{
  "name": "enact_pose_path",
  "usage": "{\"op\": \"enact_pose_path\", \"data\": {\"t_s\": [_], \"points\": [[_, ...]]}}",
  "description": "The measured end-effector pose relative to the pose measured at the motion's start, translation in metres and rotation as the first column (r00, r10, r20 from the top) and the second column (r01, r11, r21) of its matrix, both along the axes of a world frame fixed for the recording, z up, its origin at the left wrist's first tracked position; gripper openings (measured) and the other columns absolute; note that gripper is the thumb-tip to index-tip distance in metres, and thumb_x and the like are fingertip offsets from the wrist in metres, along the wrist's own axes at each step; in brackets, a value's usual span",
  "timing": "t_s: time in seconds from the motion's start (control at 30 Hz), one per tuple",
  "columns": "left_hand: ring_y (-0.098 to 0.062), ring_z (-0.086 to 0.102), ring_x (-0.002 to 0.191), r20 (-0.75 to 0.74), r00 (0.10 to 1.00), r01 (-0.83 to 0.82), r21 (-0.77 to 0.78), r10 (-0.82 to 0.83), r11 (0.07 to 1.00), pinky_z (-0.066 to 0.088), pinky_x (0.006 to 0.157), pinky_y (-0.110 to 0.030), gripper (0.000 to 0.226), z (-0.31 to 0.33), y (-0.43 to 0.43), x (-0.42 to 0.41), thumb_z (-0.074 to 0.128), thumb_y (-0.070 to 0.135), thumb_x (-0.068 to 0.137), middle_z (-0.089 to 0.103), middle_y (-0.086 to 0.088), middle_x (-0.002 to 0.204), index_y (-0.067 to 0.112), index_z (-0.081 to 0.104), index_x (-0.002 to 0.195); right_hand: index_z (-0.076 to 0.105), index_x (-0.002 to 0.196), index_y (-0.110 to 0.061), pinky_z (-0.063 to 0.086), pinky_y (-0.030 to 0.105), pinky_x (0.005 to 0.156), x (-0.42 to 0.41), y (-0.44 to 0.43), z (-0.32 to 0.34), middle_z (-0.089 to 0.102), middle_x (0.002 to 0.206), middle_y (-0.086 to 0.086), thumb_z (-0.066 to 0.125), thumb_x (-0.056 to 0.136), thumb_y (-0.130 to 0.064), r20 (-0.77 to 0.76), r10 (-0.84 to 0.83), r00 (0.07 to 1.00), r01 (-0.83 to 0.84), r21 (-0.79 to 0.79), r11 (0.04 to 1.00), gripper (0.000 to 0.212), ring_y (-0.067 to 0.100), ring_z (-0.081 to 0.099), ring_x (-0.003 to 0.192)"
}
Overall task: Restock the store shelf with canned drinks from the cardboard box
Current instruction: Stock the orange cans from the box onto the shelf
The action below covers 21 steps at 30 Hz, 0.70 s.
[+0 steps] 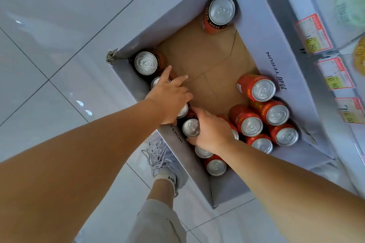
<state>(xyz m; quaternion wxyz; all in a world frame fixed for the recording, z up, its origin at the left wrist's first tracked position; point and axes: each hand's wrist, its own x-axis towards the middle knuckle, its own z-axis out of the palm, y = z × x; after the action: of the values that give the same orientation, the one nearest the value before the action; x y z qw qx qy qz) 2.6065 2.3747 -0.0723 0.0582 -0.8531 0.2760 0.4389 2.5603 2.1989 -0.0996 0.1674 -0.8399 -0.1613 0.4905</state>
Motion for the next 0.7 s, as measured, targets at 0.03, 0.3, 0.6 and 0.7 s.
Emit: {"op": "enact_pose_path", "data": {"t_s": [0.03, 0.3, 0.6, 0.7], "points": [[-0.018, 0.008, 0.151, -0.003, 1.0, -0.005, -0.002, 0.005, 1.0, -0.007, 0.115, -0.065, 0.083, -0.003, 0.0, 0.001, 0.069, 0.057, 0.076, 0.041, 0.008, 0.149, 0.031, 0.033, 0.146, 0.03, 0.147, -0.024, 0.043, 0.033, 0.091, 0.001, -0.003, 0.002, 0.045, 0.144, -0.001, 0.079, 0.067, -0.043, -0.015, -0.059, 0.998, 0.059, 0.014, 0.998, 0.095, 0.023, 0.052, 0.124], [-0.018, 0.04, 0.137, -0.177, 0.766, -0.641, -0.274, 0.617, 0.717, 0.021, 0.116, -0.031, 0.08, 0.051, -0.002, 0.003, 0.081, 0.03, 0.071, 0.056, 0.003, 0.136, 0.024, 0.043, 0.141, 0.047, 0.133, -0.028, 0.039, 0.022, 0.094, 0.042, -0.049, 0.072, 0.058, 0.126, -0.008, 0.084, 0.063, -0.036, -0.03, -0.509, 0.86, 0.51, 0.072, 0.857, 0.08, 0.011, 0.054, 0.116], [-0.006, 0.054, 0.089, -0.242, 0.403, -0.859, -0.432, 0.883, 0.274, 0.037, 0.067, -0.005, 0.064, 0.27, -0.025, 0.029, 0.082, 0.032, 0.067, 0.055, 0.015, 0.1, 0.029, 0.047, 0.12, 0.05, 0.111, -0.033, 0.042, 0.014, 0.075, 0.106, -0.075, 0.308, 0.062, 0.1, -0.018, 0.084, 0.062, -0.033, 0.037, -0.54, 0.841, 0.523, 0.201, 0.828, 0.059, -0.001, 0.059, 0.093], [0.002, 0.051, 0.086, -0.208, 0.389, -0.808, -0.544, 0.897, 0.225, 0.034, 0.069, 0.002, 0.065, 0.379, -0.038, 0.036, 0.082, 0.034, 0.063, 0.056, 0.02, 0.098, 0.031, 0.052, 0.121, 0.051, 0.113, -0.034, 0.045, 0.019, 0.079, 0.113, -0.084, 0.42, 0.063, 0.103, -0.016, 0.084, 0.061, -0.036, 0.085, -0.569, 0.818, 0.532, 0.267, 0.804, 0.062, 0.0, 0.061, 0.096]]}}
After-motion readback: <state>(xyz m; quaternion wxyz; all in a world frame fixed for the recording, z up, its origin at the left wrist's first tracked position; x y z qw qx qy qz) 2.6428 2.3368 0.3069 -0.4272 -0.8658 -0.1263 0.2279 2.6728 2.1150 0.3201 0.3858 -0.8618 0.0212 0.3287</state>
